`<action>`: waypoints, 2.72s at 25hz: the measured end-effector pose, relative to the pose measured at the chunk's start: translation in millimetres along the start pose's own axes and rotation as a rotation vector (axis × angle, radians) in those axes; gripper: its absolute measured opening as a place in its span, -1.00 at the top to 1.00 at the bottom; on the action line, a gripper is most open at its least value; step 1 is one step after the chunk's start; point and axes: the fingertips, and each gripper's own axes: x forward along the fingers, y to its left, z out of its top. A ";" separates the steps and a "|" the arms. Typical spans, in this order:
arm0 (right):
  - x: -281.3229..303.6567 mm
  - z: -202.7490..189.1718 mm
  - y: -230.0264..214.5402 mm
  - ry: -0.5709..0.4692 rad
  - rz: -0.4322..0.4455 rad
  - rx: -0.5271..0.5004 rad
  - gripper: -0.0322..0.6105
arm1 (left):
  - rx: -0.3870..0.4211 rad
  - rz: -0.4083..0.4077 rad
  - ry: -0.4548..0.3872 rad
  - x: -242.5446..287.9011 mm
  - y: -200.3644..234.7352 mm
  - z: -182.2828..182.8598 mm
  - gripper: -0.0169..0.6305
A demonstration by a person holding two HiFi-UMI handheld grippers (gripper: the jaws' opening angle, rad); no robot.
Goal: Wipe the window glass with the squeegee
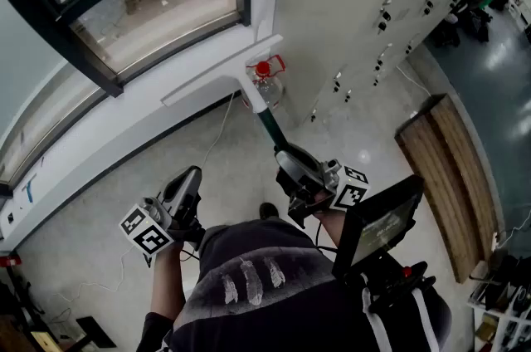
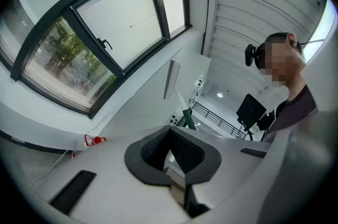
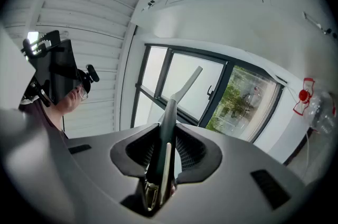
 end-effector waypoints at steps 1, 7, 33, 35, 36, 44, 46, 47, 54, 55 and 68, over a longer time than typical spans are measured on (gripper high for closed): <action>5.2 5.4 -4.0 0.022 0.021 -0.019 0.64 | 0.012 0.013 -0.023 0.6 -0.6 -0.6 0.93; 37.4 29.7 -39.9 0.133 0.098 -0.063 0.64 | 0.041 0.129 -0.004 14.0 30.2 -13.7 0.93; 339.2 85.3 -129.8 0.017 0.116 -0.190 0.64 | -0.004 0.002 -0.108 -5.4 260.9 195.0 0.93; 358.6 112.9 -143.6 0.017 0.139 -0.212 0.64 | 0.006 0.007 -0.113 14.0 271.9 207.1 0.93; 368.4 127.3 -150.9 0.018 0.151 -0.226 0.64 | 0.015 0.015 -0.112 25.2 277.5 214.2 0.93; 449.7 241.9 -208.7 0.020 0.248 -0.316 0.64 | 0.086 0.085 -0.163 135.6 316.7 296.6 0.93; 473.7 268.1 -222.9 0.012 0.272 -0.314 0.64 | 0.066 0.090 -0.176 163.8 328.9 308.1 0.93; 485.4 279.6 -229.6 0.005 0.283 -0.312 0.64 | 0.063 0.086 -0.171 174.4 332.5 311.7 0.93; 561.1 328.1 -239.2 -0.057 0.342 -0.411 0.64 | 0.069 0.101 -0.190 168.6 378.9 345.9 0.93; 574.4 335.6 -237.6 -0.068 0.345 -0.440 0.64 | 0.080 0.088 -0.197 169.5 387.9 358.3 0.93; 708.1 400.9 -228.0 -0.241 0.395 -0.566 0.64 | 0.258 -0.164 -0.119 190.5 437.0 494.6 0.93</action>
